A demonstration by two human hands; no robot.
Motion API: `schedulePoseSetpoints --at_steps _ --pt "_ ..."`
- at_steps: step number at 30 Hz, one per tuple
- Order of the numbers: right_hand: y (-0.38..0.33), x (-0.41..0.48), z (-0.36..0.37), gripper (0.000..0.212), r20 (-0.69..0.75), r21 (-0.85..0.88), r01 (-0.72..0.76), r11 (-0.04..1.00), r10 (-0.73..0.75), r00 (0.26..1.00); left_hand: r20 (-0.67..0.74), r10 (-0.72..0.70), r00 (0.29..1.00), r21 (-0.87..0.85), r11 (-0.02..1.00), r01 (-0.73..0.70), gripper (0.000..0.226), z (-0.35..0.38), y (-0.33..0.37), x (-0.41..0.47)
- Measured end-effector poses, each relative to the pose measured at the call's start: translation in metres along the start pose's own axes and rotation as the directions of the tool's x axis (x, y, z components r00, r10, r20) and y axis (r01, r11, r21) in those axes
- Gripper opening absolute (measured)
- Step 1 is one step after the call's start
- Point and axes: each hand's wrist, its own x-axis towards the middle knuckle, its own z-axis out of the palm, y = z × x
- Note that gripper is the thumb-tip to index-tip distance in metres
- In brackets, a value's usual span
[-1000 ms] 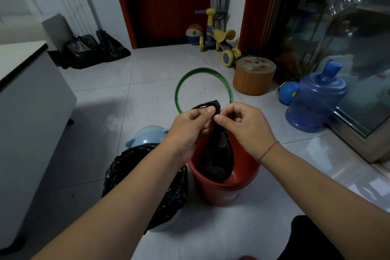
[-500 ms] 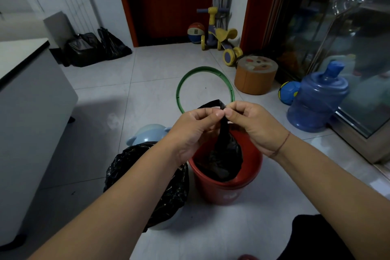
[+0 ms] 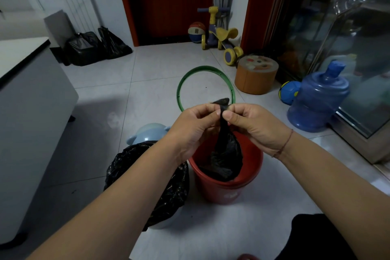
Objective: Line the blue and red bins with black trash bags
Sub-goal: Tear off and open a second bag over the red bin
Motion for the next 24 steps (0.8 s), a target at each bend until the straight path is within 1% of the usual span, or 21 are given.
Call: schedulePoseSetpoints --at_steps 3,6,8,11,13,16,20,22,24 --pt "0.002 0.0 0.0 0.015 -0.031 -0.026 -0.002 1.0 0.001 1.0 -0.01 0.016 1.0 0.044 0.999 -0.016 0.016 0.002 -0.002 -0.002" --pt "0.001 0.0 0.0 0.017 -0.06 -0.025 0.01 1.0 -0.012 0.998 -0.045 0.042 0.998 0.011 0.999 -0.042 0.012 0.004 -0.001 -0.003" --pt "0.0 0.001 -0.001 0.02 -0.056 -0.005 0.022 1.0 -0.022 0.998 -0.044 0.042 0.998 0.004 0.999 -0.042 0.011 0.003 0.001 -0.003" --pt "0.002 0.002 0.001 0.012 -0.032 0.038 0.04 0.998 -0.039 0.999 -0.073 0.048 0.996 0.011 0.999 -0.047 0.012 0.002 0.002 -0.003" --pt "0.003 0.003 0.001 0.016 -0.03 0.085 0.03 0.996 -0.028 0.999 -0.091 0.07 0.993 0.057 0.996 -0.065 0.015 0.003 0.0 -0.003" --pt "0.003 0.005 -0.001 0.025 -0.047 0.143 0.008 0.99 -0.001 0.999 -0.106 0.094 0.99 0.182 0.981 -0.073 0.018 0.007 -0.006 -0.003" --pt "0.003 0.006 0.0 0.02 -0.066 0.176 0.011 0.984 0.0 0.998 -0.121 0.152 0.981 0.311 0.944 -0.107 0.016 0.009 -0.01 -0.003" --pt "0.002 0.006 0.002 0.019 -0.111 0.13 0.053 0.99 -0.038 0.993 -0.128 0.189 0.973 0.31 0.94 -0.142 0.014 0.007 -0.007 -0.003" --pt "-0.001 0.005 0.001 0.02 -0.172 -0.023 0.1 0.995 -0.102 0.98 -0.118 0.197 0.973 0.271 0.949 -0.159 0.013 0.004 -0.003 -0.002"
